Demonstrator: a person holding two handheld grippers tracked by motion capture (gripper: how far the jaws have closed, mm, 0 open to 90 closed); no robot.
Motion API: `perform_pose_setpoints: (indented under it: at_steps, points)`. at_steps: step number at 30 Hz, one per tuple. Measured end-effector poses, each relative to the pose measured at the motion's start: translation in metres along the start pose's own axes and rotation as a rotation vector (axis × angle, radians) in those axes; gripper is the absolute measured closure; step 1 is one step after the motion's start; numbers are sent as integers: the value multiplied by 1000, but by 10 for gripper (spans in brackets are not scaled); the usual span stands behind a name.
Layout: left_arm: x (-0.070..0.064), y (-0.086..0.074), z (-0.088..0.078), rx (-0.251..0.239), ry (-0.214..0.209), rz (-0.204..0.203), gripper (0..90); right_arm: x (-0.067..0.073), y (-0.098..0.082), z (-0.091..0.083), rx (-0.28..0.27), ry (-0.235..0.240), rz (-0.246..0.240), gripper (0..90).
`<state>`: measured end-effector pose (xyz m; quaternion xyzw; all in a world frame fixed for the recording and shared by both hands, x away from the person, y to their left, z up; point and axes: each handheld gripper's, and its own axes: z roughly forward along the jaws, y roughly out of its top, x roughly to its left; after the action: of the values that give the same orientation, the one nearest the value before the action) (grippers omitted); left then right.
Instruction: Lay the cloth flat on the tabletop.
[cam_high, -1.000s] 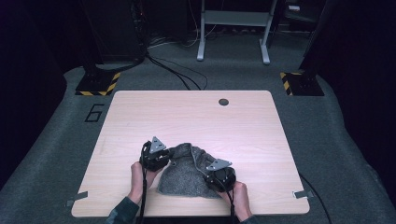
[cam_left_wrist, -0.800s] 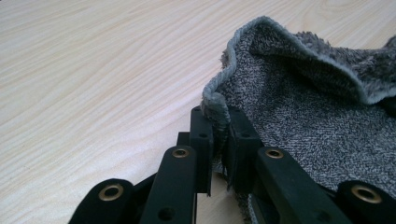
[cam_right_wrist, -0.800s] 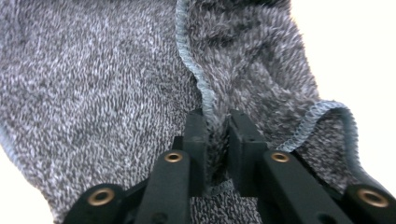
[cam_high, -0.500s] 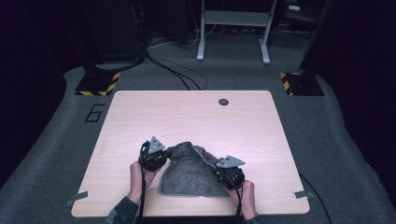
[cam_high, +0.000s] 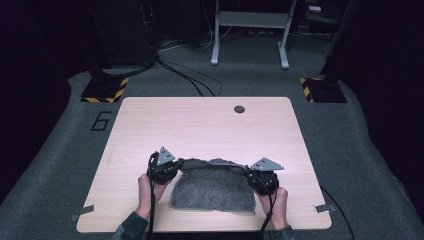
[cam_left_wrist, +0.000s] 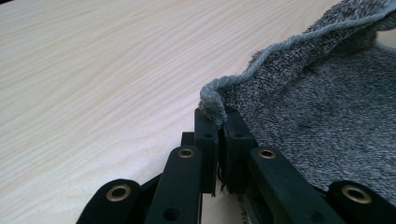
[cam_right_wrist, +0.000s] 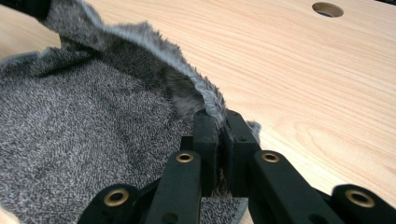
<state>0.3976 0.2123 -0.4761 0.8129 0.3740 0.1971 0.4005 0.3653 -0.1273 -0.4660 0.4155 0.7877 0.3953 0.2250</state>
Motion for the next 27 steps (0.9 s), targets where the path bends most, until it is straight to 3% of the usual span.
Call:
perform_pose_setpoints:
  at_steps: [4, 6, 10, 16, 17, 18, 19, 20, 21, 22, 23, 24, 25, 26, 27]
  points:
    - [-6, -3, -3, 1, -18, -4, 865, 5, -4, -5, 27, -4, -18, 857]
    - [-9, -6, -8, -12, -40, -21, 866, 8, -7, -9, 27, 4, -4, 857]
    - [-10, -7, -8, -12, -39, -21, 868, 10, -10, -12, 26, 7, -10, 859]
    - [11, 2, 11, 7, -20, -40, 874, -7, 2, 3, 38, -11, -12, 865]
    - [17, 6, 17, 15, -11, -32, 875, -20, 14, 14, 56, -31, -23, 868]
    - [21, 9, 20, 16, -14, -39, 875, -20, 14, 14, 56, -31, -23, 868]
    - [28, 16, 26, 19, -9, -37, 876, -25, 18, 18, 53, -37, -17, 868]
    - [31, 21, 30, 21, 1, -37, 877, -39, 33, 28, 49, -39, 6, 870]
    - [37, 29, 34, 22, 1, -35, 877, -39, 33, 28, 49, -39, 6, 870]
    - [44, 41, 39, 11, 19, -34, 878, -52, 55, 38, 55, -67, 3, 870]
    - [55, 62, 42, 1, 37, -26, 878, -55, 63, 41, 50, -71, 8, 871]
    - [55, 62, 42, 1, 37, -26, 878, -60, 77, 42, 51, -90, 3, 870]
    - [61, 75, 40, -18, 54, -18, 878, -60, 77, 42, 51, -90, 3, 870]
    - [67, 92, 33, -47, 75, -15, 878, -68, 110, 36, 17, -118, -30, 870]
    - [71, 103, 27, -73, 81, -12, 878, -68, 110, 36, 17, -118, -30, 870]
